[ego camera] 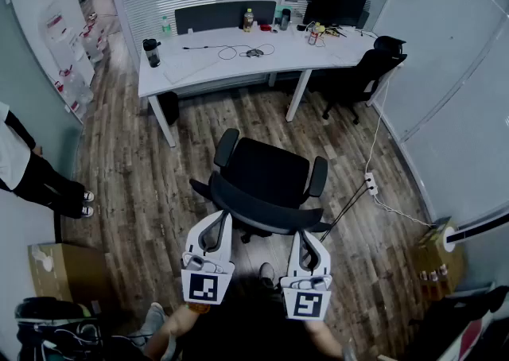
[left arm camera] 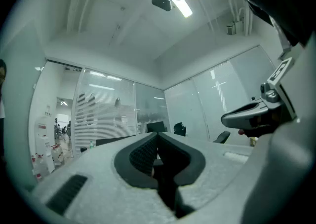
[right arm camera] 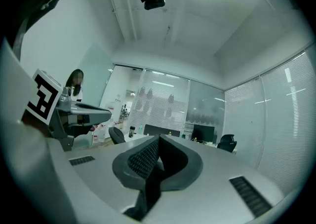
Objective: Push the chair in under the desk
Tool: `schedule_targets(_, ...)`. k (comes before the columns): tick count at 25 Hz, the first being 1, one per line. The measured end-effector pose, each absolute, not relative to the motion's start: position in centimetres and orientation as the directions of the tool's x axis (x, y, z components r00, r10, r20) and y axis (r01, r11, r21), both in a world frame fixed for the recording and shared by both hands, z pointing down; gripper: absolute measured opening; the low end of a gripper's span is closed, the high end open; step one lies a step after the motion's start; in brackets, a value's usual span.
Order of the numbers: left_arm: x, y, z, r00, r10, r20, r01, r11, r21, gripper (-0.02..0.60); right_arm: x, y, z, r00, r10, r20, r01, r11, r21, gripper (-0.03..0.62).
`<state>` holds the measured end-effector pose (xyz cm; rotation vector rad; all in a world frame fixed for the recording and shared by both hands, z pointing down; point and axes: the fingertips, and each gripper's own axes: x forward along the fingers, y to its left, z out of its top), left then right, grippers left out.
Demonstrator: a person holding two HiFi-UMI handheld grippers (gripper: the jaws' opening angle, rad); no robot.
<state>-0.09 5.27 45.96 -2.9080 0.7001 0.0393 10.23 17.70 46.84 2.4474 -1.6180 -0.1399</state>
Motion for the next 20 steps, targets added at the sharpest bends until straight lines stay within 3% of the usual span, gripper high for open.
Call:
schedule_targets(8, -1.4, 3.0, 47.4, 0.891, -0.453, -0.023, -0.452, -0.884, -0.121, 0.021, 12.2, 18.5, 47.6, 0.401, -0.915, 0.037, -0.901, -0.387, 0.195, 0.015)
schedule_targets(20, -1.4, -2.3, 51.1, 0.931, -0.365, 0.009, -0.356, -0.912, -0.205, 0.114, 16.1, 21.6, 49.8, 0.318, -0.947, 0.052, -0.91, -0.29, 0.297, 0.134)
